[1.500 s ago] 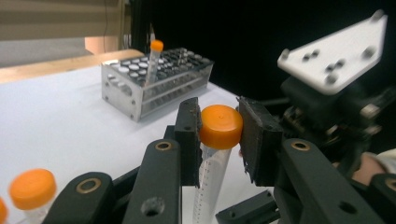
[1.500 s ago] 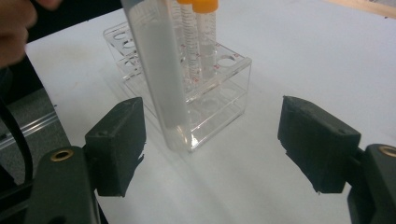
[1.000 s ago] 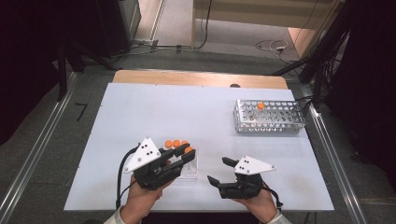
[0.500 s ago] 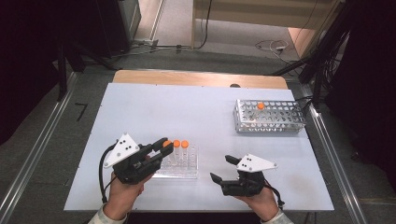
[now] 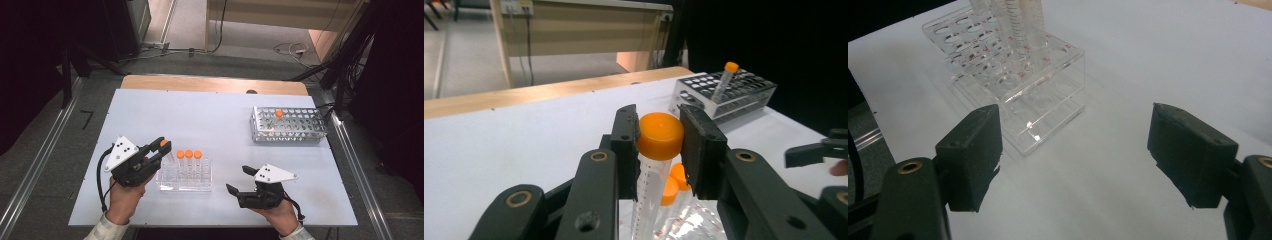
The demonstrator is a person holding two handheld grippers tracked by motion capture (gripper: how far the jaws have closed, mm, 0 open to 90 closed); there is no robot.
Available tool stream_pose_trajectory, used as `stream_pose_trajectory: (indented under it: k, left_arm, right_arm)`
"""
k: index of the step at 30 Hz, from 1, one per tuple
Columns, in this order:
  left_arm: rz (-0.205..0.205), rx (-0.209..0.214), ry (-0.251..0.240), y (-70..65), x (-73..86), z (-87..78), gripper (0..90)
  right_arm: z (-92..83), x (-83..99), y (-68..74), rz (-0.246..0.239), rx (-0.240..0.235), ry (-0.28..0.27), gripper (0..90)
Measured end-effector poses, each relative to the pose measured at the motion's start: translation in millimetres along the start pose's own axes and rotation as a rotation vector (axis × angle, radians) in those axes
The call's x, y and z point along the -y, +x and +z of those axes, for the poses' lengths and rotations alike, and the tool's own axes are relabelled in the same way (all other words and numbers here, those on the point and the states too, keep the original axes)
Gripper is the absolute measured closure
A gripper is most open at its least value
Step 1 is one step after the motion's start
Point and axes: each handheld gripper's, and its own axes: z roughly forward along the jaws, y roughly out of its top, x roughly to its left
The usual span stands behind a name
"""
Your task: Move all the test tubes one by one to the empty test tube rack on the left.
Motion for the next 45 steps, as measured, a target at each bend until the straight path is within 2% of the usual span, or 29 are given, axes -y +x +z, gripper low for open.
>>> stream_pose_trajectory:
  k: [4, 13, 21, 26, 31, 45]
  left_arm:
    - [0.013, -0.006, -0.001, -0.5, 1.1, 3.9, 69.5]
    - [0.073, -0.030, 0.007, -6.6, 7.9, 10.6, 69.4]
    - [0.078, -0.039, 0.035, -6.5, 18.1, 15.3, 69.2]
    - [0.055, -0.037, 0.056, -4.2, 25.1, 17.4, 69.1]
    - [0.050, -0.032, 0.073, -5.3, 28.7, 18.4, 68.4]
    - [0.014, -0.030, 0.072, -3.9, 29.1, 17.6, 63.1]
  right_arm:
    - [0.0, 0.1, -0.3, 0.002, 0.000, -0.001, 20.7]
    - [0.1, 0.4, -0.5, 0.002, 0.000, 0.001, 20.9]
    - [0.1, 0.6, -0.8, 0.002, 0.002, 0.004, 20.9]
    - [0.0, 0.7, -0.6, 0.001, 0.002, 0.005, 20.9]
    - [0.0, 0.7, -0.8, 0.001, 0.002, 0.004, 20.9]
    - [0.3, 0.9, -1.0, -0.001, 0.003, 0.006, 21.0]
